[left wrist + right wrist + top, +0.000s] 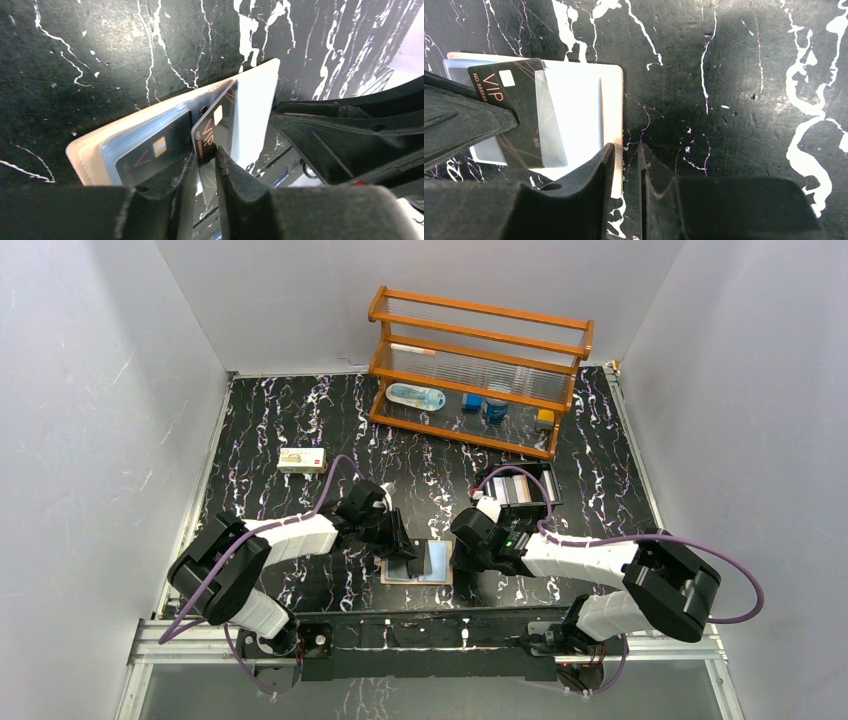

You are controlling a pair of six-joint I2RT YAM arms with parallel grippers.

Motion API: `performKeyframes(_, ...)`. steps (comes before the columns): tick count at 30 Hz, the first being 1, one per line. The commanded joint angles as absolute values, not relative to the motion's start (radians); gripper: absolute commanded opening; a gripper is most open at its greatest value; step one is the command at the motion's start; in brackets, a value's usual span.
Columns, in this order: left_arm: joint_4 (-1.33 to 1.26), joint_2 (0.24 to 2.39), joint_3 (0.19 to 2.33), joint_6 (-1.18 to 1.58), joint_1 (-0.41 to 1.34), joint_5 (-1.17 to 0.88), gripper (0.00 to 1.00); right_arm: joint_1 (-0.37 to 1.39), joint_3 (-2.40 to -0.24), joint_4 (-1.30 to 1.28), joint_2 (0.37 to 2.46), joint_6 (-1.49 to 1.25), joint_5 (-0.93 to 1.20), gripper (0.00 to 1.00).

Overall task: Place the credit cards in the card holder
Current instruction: Insert the credit card into the card holder.

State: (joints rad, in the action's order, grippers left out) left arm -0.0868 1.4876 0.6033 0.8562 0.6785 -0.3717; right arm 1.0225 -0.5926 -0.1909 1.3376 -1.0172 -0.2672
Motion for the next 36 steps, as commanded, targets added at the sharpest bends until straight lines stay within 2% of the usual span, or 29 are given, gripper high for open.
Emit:
performKeyframes(1, 0.0, 1.501, 0.618, 0.825, 0.69, -0.337, 0.15, 1.026, -0.593, -0.173, 1.336, -1.014, -0.291, 0.31)
performKeyframes(4, 0.027, 1.492, 0.619, 0.82, 0.695, -0.345, 0.09, 1.027, -0.597, -0.167, 1.347, -1.008, -0.289, 0.31)
performKeyframes(15, 0.043, 1.485, 0.612, 0.808, 0.7, -0.401, 0.06, 1.027, -0.606, -0.15, 1.379, -0.999, -0.288, 0.3)
performKeyframes(18, 0.031, 1.494, 0.621, 0.798, 0.701, -0.414, 0.11, 1.027, -0.602, -0.142, 1.386, -0.998, -0.286, 0.3)
performKeyframes(22, 0.033, 1.507, 0.647, 0.804, 0.708, -0.392, 0.31, 1.027, -0.598, -0.139, 1.385, -1.002, -0.283, 0.29)
performKeyframes(27, 0.117, 1.464, 0.687, 0.807, 0.709, -0.298, 0.45, 1.026, -0.598, -0.161, 1.361, -1.004, -0.295, 0.29)
performKeyframes(36, 0.208, 1.454, 0.712, 0.797, 0.718, -0.186, 0.48, 1.027, -0.584, -0.163, 1.338, -1.006, -0.3, 0.29)
